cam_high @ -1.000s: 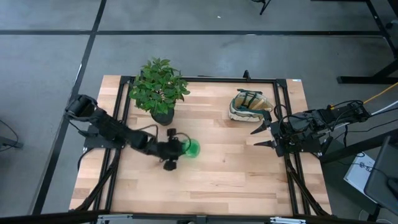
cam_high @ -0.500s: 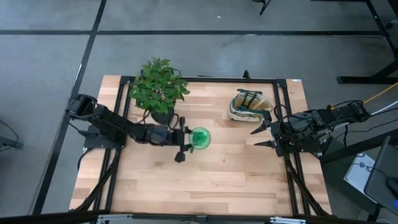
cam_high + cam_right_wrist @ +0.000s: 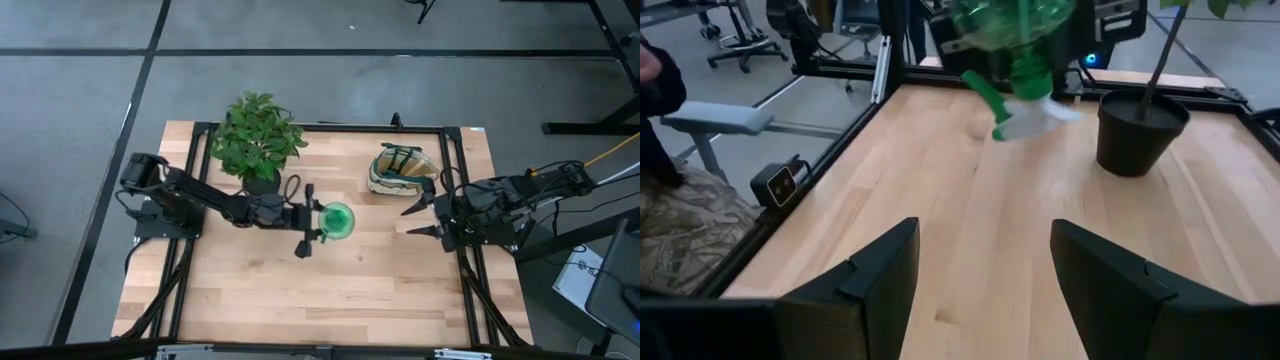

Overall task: Pick & Place Garden tools in Gardening bag
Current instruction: Put the green spray bottle into the white gardening bag

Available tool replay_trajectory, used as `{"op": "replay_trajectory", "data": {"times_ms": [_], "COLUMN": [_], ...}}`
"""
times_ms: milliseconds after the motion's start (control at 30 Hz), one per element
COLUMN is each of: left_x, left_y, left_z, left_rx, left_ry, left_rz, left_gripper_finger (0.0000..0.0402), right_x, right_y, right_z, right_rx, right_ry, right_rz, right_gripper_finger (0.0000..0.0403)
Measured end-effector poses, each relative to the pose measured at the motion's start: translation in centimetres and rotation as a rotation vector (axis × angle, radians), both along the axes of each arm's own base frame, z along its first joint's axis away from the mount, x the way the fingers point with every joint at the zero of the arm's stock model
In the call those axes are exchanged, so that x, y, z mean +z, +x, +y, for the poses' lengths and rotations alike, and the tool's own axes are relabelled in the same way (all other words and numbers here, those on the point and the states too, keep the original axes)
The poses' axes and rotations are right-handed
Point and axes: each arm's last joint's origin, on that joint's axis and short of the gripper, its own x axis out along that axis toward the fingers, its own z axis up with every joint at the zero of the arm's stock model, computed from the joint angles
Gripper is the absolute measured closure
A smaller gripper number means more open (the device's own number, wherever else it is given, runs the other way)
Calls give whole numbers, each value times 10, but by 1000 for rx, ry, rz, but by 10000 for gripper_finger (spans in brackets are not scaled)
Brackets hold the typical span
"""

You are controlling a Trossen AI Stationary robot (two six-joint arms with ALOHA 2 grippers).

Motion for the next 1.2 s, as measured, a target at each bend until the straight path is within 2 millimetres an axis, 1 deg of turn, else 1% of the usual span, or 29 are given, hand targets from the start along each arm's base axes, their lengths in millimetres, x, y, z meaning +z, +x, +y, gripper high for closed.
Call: {"op": "replay_trajectory", "data": {"times_ms": [100,200,333,433,600,700,833,967,1200], "left_x": [0,4,15,20,27,30,34,34,33], "left_y": [14,26,34,36,36,35,34,35,36], "left_z": [-5,-9,-10,-8,-9,-13,-13,-9,2], "left_rx": [-15,-20,-27,-31,-121,-150,-153,-185,-294], "left_ry": [55,103,149,155,83,64,65,79,41], "left_rz": [1,-15,-54,-76,-154,-189,-226,-225,-217], "left_gripper_finger": [248,246,248,248,245,249,245,243,246], "right_x": [0,-1,-5,-9,-15,-18,-23,-26,-27], "right_y": [5,9,16,21,35,47,65,80,97], "right_z": [1,4,6,8,11,14,19,23,23], "right_rx": [0,22,24,15,-59,-96,-103,-124,-243], "right_ry": [1,7,0,12,54,49,54,18,-69], "right_rz": [-2,5,37,75,113,93,68,15,-96], "right_gripper_finger": [173,173,173,173,173,173,173,173,174]}}
